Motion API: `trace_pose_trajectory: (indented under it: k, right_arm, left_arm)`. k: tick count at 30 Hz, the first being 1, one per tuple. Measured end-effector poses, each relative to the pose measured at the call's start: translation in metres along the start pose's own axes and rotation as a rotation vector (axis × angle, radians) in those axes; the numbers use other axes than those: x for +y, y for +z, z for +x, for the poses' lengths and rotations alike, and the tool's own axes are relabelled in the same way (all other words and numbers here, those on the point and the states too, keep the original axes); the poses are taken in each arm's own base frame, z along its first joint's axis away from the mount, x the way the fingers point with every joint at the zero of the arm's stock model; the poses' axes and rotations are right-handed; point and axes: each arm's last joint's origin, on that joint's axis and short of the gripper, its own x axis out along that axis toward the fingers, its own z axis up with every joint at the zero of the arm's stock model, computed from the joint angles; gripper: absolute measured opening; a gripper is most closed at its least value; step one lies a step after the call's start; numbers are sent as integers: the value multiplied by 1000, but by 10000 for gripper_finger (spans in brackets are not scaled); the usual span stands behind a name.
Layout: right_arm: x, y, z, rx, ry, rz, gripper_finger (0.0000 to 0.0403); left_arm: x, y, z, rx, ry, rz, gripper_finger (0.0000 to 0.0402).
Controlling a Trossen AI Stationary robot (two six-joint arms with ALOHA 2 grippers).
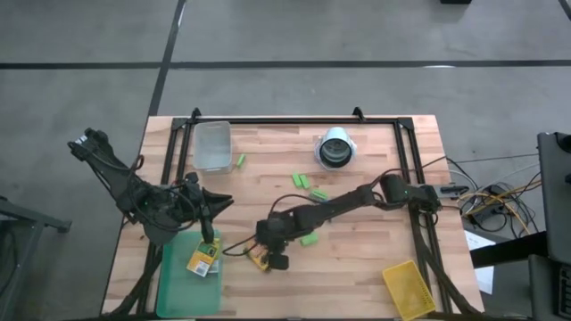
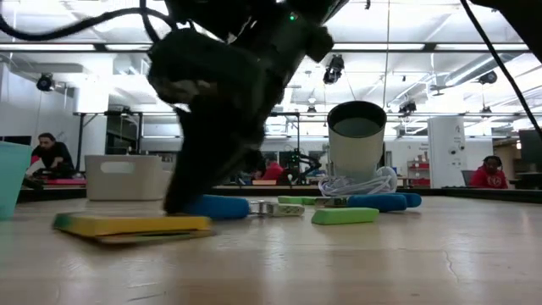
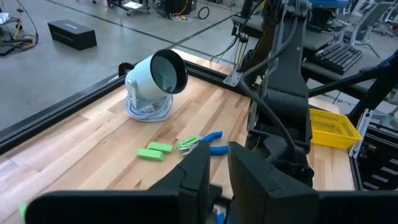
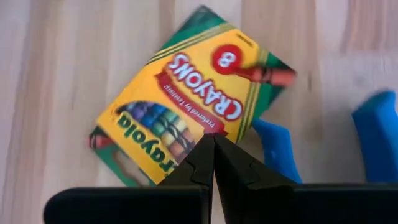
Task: Pick & Place School Supplies
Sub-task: Put the yellow crayon box into the green bin
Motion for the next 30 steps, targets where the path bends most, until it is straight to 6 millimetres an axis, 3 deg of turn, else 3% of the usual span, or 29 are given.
trace_pose_trajectory:
  k: [7, 22, 27, 30]
  right_arm:
    - [-3, -16, -12, 184, -54, 57, 8]
    - [7, -25, -26, 295, -3, 117, 8]
    - [19, -25, -33, 272, 8, 86, 8]
    - [23, -20, -47, 216, -33, 55, 8]
  left_arm:
    - [0, 0, 0, 0, 0, -8, 62]
    - [-3, -3, 0, 88, -69, -227, 62]
    - [-5, -6, 1, 162, -113, -278, 62]
    - [-7, -11, 2, 251, -137, -316, 62]
